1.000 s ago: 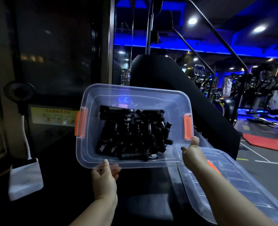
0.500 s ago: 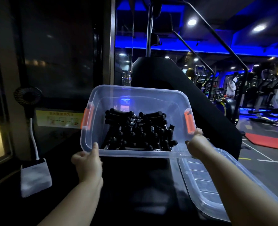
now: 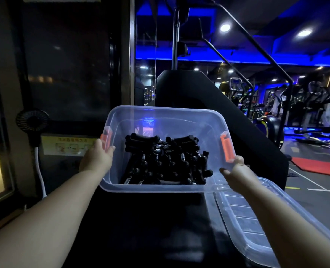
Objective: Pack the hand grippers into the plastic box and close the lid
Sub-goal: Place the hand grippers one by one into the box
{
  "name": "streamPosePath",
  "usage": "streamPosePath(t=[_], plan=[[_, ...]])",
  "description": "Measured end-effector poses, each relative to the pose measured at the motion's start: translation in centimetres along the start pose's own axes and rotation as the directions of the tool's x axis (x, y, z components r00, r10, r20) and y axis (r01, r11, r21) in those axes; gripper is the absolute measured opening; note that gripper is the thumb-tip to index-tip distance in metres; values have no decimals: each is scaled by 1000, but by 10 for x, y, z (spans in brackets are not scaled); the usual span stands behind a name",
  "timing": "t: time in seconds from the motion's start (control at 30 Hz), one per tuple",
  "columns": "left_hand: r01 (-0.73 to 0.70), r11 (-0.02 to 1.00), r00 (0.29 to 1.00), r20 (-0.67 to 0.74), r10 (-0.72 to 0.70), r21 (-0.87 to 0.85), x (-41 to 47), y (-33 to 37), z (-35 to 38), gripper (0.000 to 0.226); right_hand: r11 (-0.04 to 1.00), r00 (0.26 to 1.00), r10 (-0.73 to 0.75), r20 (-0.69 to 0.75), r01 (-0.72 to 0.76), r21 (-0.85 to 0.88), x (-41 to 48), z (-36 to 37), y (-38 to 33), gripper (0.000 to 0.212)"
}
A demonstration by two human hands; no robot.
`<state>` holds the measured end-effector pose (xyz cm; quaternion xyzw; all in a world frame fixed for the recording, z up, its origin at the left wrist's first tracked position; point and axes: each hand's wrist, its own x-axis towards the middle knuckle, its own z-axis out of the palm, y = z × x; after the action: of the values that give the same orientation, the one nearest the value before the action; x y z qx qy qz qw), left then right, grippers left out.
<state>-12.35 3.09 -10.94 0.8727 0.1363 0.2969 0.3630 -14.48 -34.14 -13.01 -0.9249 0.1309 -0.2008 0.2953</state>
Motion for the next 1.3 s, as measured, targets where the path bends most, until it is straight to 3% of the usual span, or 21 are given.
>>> streamPosePath(t=[0.17, 0.27, 0.37, 0.57, 0.8, 1.0, 1.17, 1.3], plan=[[-55, 998, 996, -69, 56, 17, -1, -5, 5, 31, 994, 1000, -17, -4, 17, -109, 7, -7, -3, 56], [-79, 997, 994, -76, 81, 17, 0, -6, 6, 31, 993, 992, -40, -118, 26, -115, 19, -13, -11, 64], [-82, 996, 994, -71, 84, 36, 3, -6, 7, 31, 991, 975, -116, -191, 100, -91, 36, -15, -24, 59], [-83, 988, 992, -86, 94, 127, 13, -4, 9, 33, 993, 978, -89, -186, 101, 55, 64, -4, -28, 47], [-99, 989, 993, -55, 106, 107, 28, -2, 11, 35, 996, 982, -81, -173, 87, 32, 87, 1, -26, 47], [-24, 1000, 1000, 0, 24, 11, 42, 4, 10, 74, 997, 985, -64, -161, 70, 31, 111, 6, -28, 45], [24, 999, 999, 34, -25, 36, 63, 8, 16, 50, 1000, 996, -12, -93, 14, 24, 133, 8, -36, 50], [16, 999, 997, 68, -19, 41, 76, 13, 21, 51, 999, 998, 37, -42, -37, 4, 148, 11, -40, 52]])
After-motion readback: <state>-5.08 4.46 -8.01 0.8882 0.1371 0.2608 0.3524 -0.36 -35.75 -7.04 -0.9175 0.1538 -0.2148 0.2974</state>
